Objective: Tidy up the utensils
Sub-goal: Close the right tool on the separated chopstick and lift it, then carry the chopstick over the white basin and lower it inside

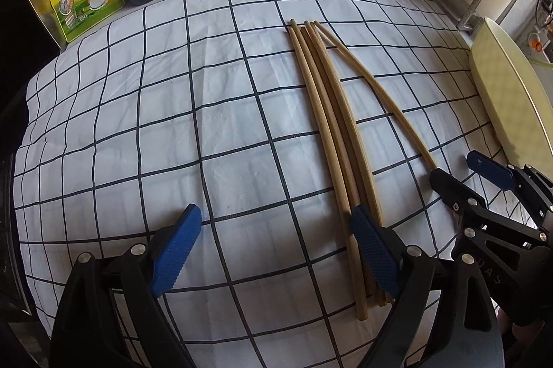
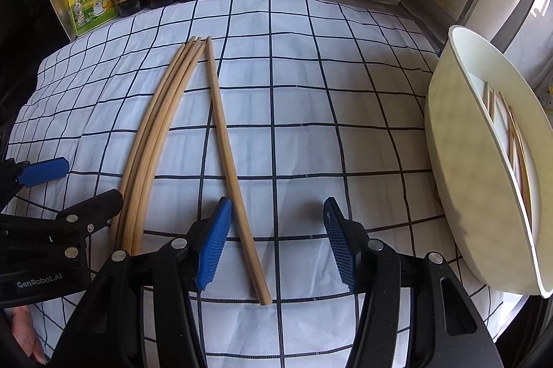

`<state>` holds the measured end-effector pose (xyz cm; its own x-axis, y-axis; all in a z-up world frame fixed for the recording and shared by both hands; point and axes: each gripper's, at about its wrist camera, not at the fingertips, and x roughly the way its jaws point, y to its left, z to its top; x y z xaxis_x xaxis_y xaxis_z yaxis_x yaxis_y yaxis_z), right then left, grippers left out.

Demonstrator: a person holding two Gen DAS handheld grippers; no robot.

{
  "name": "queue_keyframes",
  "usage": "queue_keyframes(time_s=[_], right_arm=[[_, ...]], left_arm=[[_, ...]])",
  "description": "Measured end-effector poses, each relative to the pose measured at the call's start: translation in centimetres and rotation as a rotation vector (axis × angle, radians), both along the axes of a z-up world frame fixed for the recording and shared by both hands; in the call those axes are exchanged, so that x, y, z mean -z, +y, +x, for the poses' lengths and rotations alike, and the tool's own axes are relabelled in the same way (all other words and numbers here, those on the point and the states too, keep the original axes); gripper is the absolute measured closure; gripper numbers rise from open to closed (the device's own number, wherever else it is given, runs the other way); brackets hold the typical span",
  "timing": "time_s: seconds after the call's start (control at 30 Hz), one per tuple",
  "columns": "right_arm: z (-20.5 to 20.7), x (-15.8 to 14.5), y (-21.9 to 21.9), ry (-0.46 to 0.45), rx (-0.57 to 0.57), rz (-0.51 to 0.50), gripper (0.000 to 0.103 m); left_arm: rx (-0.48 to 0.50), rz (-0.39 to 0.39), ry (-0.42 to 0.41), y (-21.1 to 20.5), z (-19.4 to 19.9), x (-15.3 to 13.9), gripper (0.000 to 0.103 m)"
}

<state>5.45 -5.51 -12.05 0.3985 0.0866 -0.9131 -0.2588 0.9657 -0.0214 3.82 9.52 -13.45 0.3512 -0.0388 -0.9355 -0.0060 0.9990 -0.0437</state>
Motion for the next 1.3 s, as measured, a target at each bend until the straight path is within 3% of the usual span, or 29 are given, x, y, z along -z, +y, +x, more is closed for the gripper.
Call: queue_keyframes(time_s=[0.33,0.87,0.93,1.03,1.1,1.13,1.2,1.3], right_arm=[[0.3,0.1,0.1,-0.002,-0.014,0.013,0.05],[2.4,0.5,1.8,-0.065,-0.068,0.016,0.05],[2.3,0.5,2.0,-0.067,-0.081,0.015,0.051],[2.2,0.4,2.2,-0.058,-0.118,0.039,0.065],[2.1,0.4,2.6,-0.053,-0.148,0.041,0.079],[2.0,0.3,2.9,-0.05,-0.164,0.041,0.082],[1.9,0.3,3.4,-0.047,-0.177,0.031,0.096],[2.0,0.2,3.0,-0.025,-0.158,0.063,0.097]], left_arm=[[-0.024,0.08,-0.008,0.7,0.7,0.4,0.011],[-0.046,0.075,-0.033,1.7,5.4,0.9,0.007],[-0.042,0.051,-0.045,1.7,5.3,0.8,0.013],[0.004,0.045,-0.076,0.8,4.9,0.5,0.033],[0.041,0.039,-0.084,0.2,4.8,0.1,0.06],[0.055,0.037,-0.085,-0.1,4.8,0.0,0.068],[0.073,0.03,-0.076,-0.4,4.9,-0.1,0.096],[0.071,0.012,-0.06,-0.3,4.7,-0.2,0.096]])
